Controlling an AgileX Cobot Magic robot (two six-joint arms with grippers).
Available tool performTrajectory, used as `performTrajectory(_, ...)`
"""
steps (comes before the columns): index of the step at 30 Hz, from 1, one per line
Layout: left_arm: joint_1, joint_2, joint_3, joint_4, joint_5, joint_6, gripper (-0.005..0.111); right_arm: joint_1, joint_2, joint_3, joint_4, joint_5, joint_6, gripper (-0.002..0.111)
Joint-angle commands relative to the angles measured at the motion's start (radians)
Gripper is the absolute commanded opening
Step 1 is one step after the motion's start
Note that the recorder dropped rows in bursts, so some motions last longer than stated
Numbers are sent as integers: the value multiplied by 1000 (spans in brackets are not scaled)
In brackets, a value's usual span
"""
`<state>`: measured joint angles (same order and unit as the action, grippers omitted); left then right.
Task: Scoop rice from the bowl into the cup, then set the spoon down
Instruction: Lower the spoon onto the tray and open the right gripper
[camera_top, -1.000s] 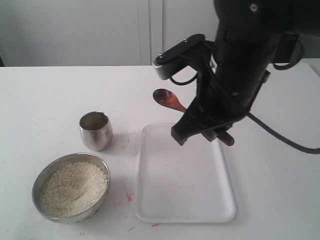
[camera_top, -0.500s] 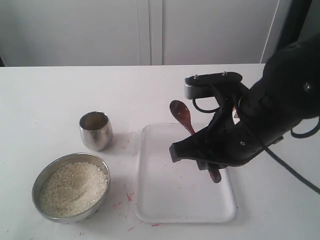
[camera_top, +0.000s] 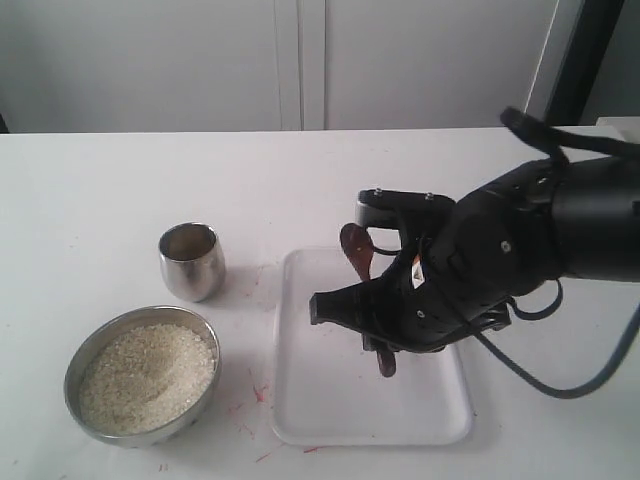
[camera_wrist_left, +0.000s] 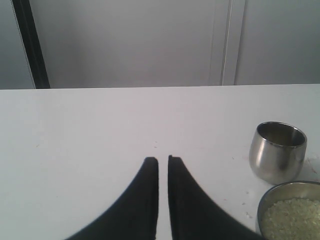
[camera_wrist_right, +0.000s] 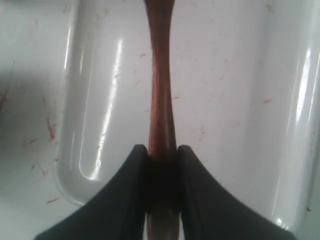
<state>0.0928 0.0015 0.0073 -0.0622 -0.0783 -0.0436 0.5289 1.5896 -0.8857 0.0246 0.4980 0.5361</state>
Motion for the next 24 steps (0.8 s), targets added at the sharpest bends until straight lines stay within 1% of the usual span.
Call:
performTrajectory(1, -7, -1, -7, -5, -3, -5, 14, -11, 61, 2, -1, -26, 13, 0)
performTrajectory(4, -7, -1, -7, -5, -3, -5, 14, -11, 96, 2, -7, -39, 13, 0)
performTrajectory(11, -7, -1, -7, -5, -3, -5, 14, -11, 102, 2, -25, -74, 18, 0)
performTrajectory(17, -7, -1, -7, -5, -3, -5, 14, -11, 129, -1, -158, -77, 70, 0)
performTrajectory(24, -7, -1, -7, -5, -3, -5, 14, 23, 153, -1, -178, -99, 97, 0)
